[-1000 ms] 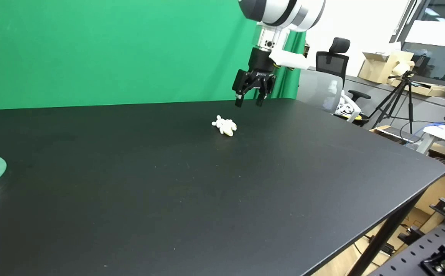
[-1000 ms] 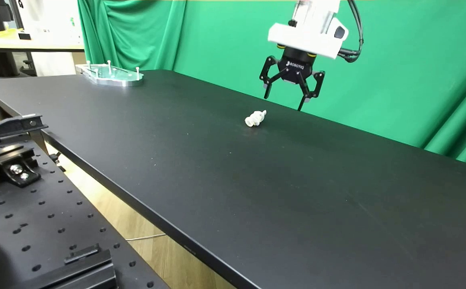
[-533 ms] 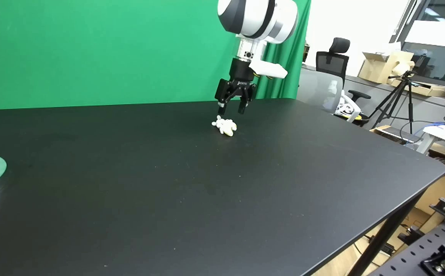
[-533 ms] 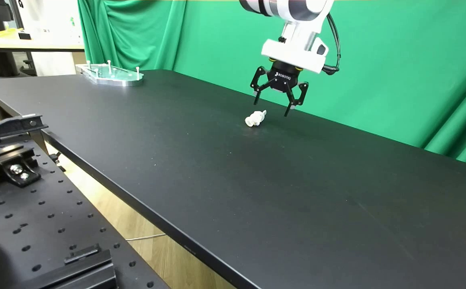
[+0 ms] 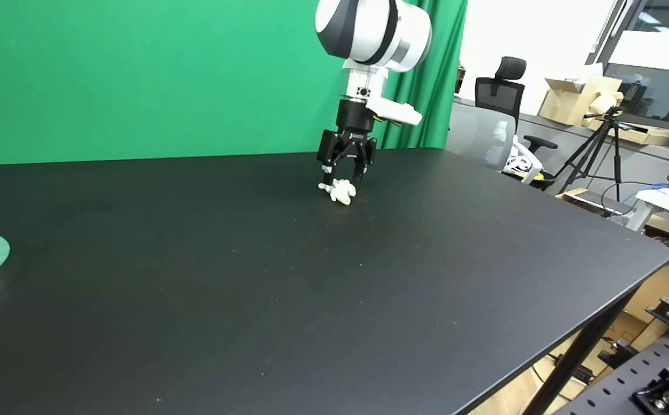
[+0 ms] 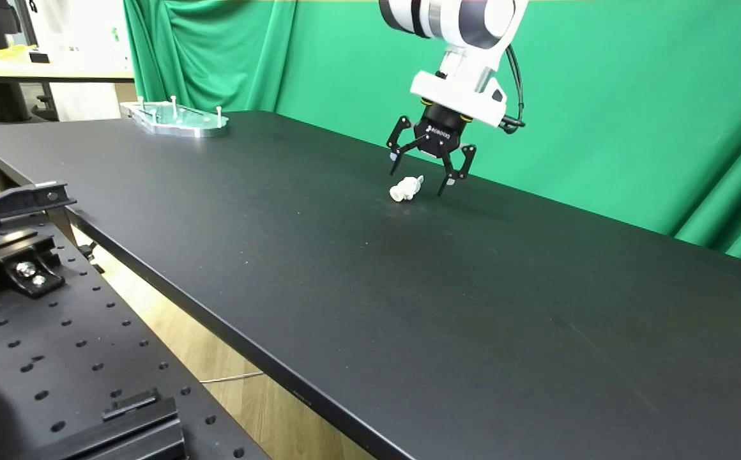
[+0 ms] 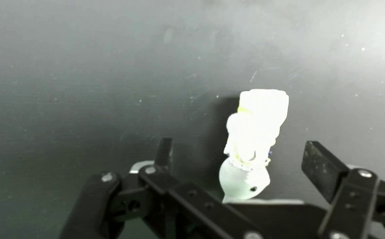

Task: Move the toy backwards

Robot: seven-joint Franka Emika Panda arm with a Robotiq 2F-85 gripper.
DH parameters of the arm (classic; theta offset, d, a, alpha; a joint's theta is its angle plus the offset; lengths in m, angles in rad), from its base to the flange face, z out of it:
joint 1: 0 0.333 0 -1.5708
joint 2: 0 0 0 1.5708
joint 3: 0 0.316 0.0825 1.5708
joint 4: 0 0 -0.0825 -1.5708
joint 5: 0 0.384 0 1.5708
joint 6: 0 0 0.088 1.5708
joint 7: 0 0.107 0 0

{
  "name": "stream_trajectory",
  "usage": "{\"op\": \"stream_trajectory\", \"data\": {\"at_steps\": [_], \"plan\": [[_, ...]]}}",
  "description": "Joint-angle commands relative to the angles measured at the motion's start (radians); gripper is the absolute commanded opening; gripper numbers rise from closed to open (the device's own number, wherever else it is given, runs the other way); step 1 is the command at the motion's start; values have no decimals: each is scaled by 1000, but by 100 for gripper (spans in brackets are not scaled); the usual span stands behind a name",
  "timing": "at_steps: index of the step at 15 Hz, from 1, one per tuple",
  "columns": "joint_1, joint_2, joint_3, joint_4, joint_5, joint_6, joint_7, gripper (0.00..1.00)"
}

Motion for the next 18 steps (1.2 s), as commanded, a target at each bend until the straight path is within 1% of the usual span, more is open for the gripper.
{"op": "stream_trajectory", "data": {"at_steps": [1,3,4,5,7,10,11,12,15,18], "plan": [[23,51,-16,75,-44,-57,52,73],[28,69,-17,94,-56,-58,58,60],[35,76,-22,104,-69,-59,61,49],[36,78,-24,112,-78,-67,64,42],[42,79,-27,122,-93,-76,65,30],[51,72,-29,123,-110,-82,68,8],[54,68,-31,122,-117,-82,70,5],[58,62,-32,115,-123,-81,71,7],[72,42,-41,96,-144,-99,91,7],[89,-4,-50,35,-151,-142,136,7]]}}
